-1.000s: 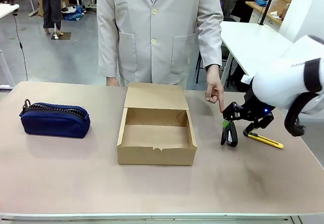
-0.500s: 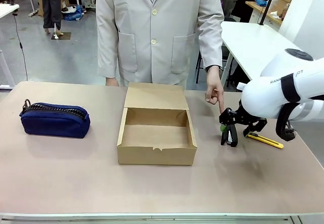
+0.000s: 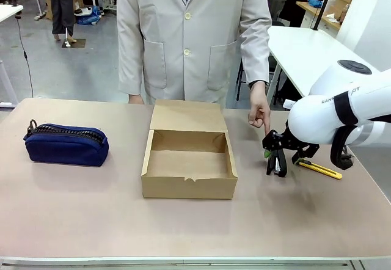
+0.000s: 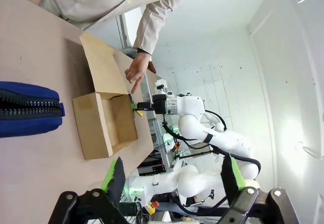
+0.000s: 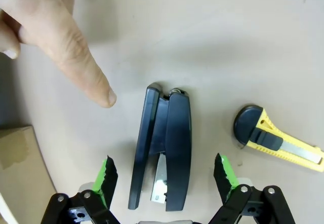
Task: Pack the item into the box.
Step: Pick up the item indicated by the person and place it inside the Mailer Box.
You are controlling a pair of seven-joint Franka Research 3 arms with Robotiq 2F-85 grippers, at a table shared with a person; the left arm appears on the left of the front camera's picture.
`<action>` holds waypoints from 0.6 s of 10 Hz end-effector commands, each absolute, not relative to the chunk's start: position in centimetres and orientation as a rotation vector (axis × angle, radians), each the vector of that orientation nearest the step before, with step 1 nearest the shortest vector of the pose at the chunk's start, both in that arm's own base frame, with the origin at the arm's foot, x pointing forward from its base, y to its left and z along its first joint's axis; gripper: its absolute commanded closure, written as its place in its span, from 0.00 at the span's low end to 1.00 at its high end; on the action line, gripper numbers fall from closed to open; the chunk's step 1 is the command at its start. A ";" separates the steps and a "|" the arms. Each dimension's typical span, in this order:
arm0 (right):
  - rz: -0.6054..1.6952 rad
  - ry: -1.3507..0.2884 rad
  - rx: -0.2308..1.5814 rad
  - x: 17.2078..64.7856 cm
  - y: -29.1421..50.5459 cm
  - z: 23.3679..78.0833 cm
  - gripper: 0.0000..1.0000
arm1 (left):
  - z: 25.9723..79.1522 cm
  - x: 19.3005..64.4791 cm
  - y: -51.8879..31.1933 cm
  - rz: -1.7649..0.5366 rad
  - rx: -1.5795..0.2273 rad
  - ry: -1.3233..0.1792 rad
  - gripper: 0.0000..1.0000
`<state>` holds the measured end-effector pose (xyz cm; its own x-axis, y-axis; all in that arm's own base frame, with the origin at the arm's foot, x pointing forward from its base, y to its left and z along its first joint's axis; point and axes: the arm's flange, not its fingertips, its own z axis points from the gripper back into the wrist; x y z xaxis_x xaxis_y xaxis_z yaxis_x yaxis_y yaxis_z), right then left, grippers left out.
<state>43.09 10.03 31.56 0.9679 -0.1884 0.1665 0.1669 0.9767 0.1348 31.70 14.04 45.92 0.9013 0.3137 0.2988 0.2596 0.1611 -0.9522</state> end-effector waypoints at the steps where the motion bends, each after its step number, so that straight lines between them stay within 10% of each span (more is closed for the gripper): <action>1: -0.208 -0.186 0.096 43.7 10.7 31.3 0.00 | 46.2 31.8 14.0 0.022 -1.442 -0.512 0.00; 4: -0.198 -0.181 0.083 43.7 11.0 31.1 0.00 | 46.2 31.8 14.0 0.022 -1.442 -0.512 0.00; 5: -0.193 -0.180 0.075 43.7 11.1 31.1 0.60 | 46.2 31.8 14.0 0.022 -1.442 -0.512 0.00; 6: -0.193 -0.173 0.076 43.7 11.3 30.9 0.60 | 46.2 31.8 14.0 0.022 -1.442 -0.512 0.00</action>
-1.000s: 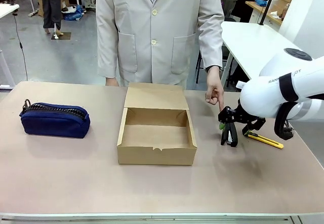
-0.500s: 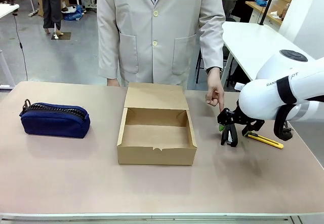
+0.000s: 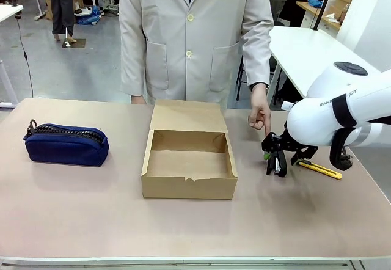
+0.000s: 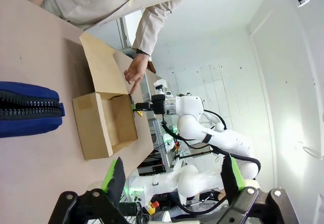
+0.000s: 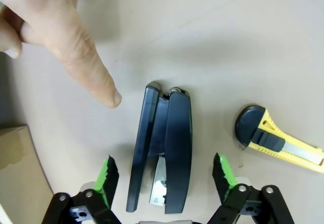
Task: Pack the item into the box.
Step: Pick up the item indicated by the person and place it inside the Mailer Box.
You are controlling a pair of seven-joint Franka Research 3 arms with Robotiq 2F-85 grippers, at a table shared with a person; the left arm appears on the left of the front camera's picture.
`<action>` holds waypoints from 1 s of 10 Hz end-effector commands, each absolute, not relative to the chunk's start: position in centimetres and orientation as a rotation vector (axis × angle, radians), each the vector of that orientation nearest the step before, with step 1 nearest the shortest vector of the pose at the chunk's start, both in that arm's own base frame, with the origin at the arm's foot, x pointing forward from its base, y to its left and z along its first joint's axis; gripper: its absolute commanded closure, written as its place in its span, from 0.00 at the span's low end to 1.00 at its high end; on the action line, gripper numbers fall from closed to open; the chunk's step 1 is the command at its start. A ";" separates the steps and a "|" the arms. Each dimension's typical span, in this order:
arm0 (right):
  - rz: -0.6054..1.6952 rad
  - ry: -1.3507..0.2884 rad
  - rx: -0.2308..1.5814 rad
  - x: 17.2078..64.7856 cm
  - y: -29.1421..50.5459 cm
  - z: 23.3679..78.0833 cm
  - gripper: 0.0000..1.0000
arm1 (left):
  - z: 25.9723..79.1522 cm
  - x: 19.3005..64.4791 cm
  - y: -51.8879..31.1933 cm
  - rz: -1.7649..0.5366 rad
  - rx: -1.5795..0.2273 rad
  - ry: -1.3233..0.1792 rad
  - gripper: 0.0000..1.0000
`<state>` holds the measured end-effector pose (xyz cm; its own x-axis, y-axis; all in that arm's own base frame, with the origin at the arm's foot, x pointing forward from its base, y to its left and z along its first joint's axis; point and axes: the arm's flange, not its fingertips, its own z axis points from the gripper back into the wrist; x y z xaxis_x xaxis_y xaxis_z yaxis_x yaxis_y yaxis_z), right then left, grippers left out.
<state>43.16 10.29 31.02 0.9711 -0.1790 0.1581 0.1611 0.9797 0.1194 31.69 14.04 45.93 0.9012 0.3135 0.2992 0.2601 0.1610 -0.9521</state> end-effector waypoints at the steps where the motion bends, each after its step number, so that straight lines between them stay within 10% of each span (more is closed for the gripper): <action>1: -0.193 -0.173 0.076 43.7 11.3 30.9 0.60 | 46.2 31.8 14.0 0.022 -1.442 -0.512 0.00; 2: -0.192 -0.174 0.072 43.6 11.3 30.9 1.00 | 46.2 31.8 14.0 0.022 -1.442 -0.512 0.00; 3: -0.190 -0.171 0.069 43.6 11.4 30.8 0.64 | 46.2 31.8 14.0 0.022 -1.442 -0.512 0.00; 4: -0.186 -0.168 0.062 43.6 11.4 30.8 1.00 | 46.2 31.8 14.0 0.022 -1.442 -0.512 0.00; 10: -0.164 -0.149 0.064 42.9 11.1 31.3 1.00 | 46.2 31.8 14.0 0.022 -1.442 -0.512 0.00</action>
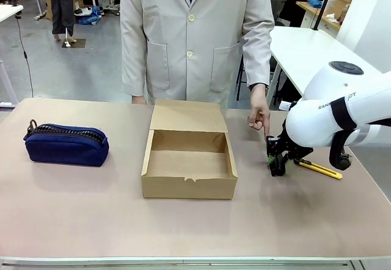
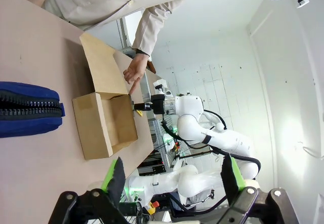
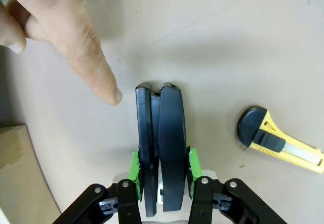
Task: Pack the item into the box.
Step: Pick up the item indicated by the person and place it inside the Mailer Box.
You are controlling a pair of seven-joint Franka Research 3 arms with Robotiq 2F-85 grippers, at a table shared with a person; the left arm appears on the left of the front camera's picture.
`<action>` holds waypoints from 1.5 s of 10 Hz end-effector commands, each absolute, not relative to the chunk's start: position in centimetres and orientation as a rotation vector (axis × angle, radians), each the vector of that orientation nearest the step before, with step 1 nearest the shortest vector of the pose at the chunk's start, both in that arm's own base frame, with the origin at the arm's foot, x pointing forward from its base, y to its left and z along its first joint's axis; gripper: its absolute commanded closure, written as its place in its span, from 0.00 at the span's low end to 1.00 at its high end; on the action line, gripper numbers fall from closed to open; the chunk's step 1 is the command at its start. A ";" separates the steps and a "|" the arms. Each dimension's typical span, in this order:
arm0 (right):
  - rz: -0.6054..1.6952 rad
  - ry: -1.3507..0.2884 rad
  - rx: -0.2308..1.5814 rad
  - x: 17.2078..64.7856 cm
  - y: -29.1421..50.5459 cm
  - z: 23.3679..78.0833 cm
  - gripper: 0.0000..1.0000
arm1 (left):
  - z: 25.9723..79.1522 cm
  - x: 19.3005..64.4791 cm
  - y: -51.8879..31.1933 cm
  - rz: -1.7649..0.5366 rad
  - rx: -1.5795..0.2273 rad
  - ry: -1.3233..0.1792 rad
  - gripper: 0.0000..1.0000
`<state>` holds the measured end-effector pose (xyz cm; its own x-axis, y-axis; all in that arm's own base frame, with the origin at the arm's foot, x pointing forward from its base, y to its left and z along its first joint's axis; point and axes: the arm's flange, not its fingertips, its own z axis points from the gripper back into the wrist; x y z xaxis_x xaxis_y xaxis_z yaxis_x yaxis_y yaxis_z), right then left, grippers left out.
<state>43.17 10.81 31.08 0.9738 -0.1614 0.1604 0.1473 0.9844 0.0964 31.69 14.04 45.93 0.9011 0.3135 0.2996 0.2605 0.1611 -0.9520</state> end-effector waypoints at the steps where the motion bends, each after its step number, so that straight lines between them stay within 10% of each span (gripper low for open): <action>1: -0.058 -0.124 0.123 41.6 10.7 33.3 0.77 | 46.2 31.8 14.0 0.022 -1.442 -0.512 0.00; 5: 0.545 0.047 0.190 32.4 9.2 42.2 0.77 | 46.2 31.8 14.0 0.022 -1.442 -0.512 0.00; 8: 0.923 -0.171 0.371 28.3 9.0 44.5 0.77 | 46.2 31.8 14.0 0.022 -1.442 -0.512 0.00; 11: 0.689 0.004 0.235 32.0 10.9 45.1 0.77 | 46.2 31.8 14.0 0.022 -1.442 -0.512 0.00; 12: 0.787 -0.048 0.255 31.1 10.6 46.6 0.58 | 46.2 31.8 14.0 0.022 -1.442 -0.512 0.00; 15: 1.060 -0.238 0.157 35.4 20.2 48.0 0.58 | 46.2 31.8 14.0 0.022 -1.442 -0.512 0.00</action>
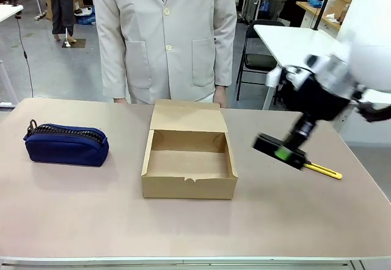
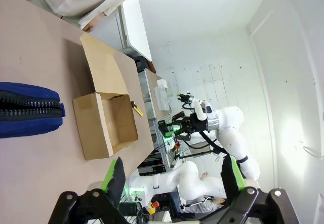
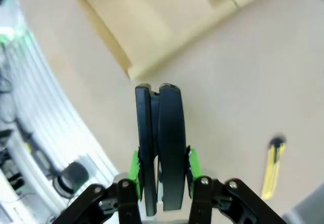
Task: Pack the item into the box.
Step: Pick up the item indicated by the person and place it inside the Mailer Box.
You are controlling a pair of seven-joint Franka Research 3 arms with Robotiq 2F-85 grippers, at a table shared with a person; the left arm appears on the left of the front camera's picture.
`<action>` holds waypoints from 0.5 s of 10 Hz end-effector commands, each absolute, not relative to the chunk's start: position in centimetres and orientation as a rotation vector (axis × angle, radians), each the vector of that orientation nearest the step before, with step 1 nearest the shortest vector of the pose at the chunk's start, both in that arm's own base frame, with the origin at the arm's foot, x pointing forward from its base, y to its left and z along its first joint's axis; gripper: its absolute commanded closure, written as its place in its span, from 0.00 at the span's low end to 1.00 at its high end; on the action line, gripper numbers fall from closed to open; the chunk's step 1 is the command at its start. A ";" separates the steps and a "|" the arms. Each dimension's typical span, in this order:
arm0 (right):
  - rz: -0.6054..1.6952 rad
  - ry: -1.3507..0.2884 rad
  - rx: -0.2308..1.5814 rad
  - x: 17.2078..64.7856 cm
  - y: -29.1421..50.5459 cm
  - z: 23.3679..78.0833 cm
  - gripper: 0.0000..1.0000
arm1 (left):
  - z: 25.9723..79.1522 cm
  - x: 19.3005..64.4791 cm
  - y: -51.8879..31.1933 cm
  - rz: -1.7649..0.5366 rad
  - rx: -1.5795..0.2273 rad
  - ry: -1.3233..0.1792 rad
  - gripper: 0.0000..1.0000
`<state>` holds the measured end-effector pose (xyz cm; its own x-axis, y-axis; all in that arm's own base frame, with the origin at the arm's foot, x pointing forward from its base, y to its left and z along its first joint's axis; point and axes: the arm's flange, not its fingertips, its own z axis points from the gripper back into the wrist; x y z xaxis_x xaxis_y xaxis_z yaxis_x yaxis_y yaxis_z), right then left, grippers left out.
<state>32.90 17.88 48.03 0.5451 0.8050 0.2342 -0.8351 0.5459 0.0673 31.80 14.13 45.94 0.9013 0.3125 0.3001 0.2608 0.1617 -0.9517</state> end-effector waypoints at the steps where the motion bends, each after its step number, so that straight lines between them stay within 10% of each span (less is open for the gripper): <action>1: 1.152 -0.258 0.169 36.2 24.5 48.3 0.58 | 46.2 31.8 14.0 0.022 -1.442 -0.512 0.00; 5: 1.393 -0.309 0.070 38.1 34.3 41.9 0.58 | 46.2 31.8 14.0 0.022 -1.442 -0.512 0.00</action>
